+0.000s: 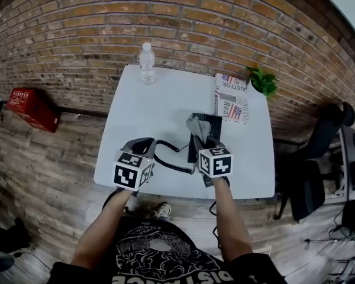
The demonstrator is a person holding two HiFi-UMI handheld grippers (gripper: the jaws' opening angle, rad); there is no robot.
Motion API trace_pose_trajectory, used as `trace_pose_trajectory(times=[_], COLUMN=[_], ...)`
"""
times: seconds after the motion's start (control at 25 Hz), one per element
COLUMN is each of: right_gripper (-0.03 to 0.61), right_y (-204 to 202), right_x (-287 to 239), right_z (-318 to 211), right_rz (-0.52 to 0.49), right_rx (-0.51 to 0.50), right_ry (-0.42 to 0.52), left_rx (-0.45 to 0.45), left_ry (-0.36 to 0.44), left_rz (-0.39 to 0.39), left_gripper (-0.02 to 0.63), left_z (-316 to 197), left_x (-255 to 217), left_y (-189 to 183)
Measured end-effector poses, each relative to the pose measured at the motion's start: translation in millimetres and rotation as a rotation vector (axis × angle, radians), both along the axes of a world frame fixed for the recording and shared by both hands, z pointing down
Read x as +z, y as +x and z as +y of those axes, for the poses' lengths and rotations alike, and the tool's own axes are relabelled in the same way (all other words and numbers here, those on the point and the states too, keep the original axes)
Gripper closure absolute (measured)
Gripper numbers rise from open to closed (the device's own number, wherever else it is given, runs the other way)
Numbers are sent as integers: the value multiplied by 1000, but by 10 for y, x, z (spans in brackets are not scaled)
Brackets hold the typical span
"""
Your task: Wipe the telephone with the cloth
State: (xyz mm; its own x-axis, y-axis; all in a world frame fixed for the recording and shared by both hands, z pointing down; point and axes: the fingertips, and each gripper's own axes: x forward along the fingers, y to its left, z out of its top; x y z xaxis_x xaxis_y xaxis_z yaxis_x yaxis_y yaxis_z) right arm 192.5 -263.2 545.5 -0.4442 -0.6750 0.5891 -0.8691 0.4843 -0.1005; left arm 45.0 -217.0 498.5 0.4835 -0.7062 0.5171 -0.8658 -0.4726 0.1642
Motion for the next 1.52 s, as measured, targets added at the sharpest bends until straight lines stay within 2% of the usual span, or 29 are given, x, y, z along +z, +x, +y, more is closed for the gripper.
trace_pose_trajectory(times=[0.92,1.52], right_gripper=[568,568], right_y=[-28,-38], right_x=[270,398], right_z=[539,817], right_rz=[-31,-14], right_rx=[88,135], right_ry=[-78,-100], left_rx=[81,146], left_ry=[-12,-19], left_rz=[29,30], left_gripper=[607,607], left_z=[211,268], left_x=[73,119], left_y=[-30,-9])
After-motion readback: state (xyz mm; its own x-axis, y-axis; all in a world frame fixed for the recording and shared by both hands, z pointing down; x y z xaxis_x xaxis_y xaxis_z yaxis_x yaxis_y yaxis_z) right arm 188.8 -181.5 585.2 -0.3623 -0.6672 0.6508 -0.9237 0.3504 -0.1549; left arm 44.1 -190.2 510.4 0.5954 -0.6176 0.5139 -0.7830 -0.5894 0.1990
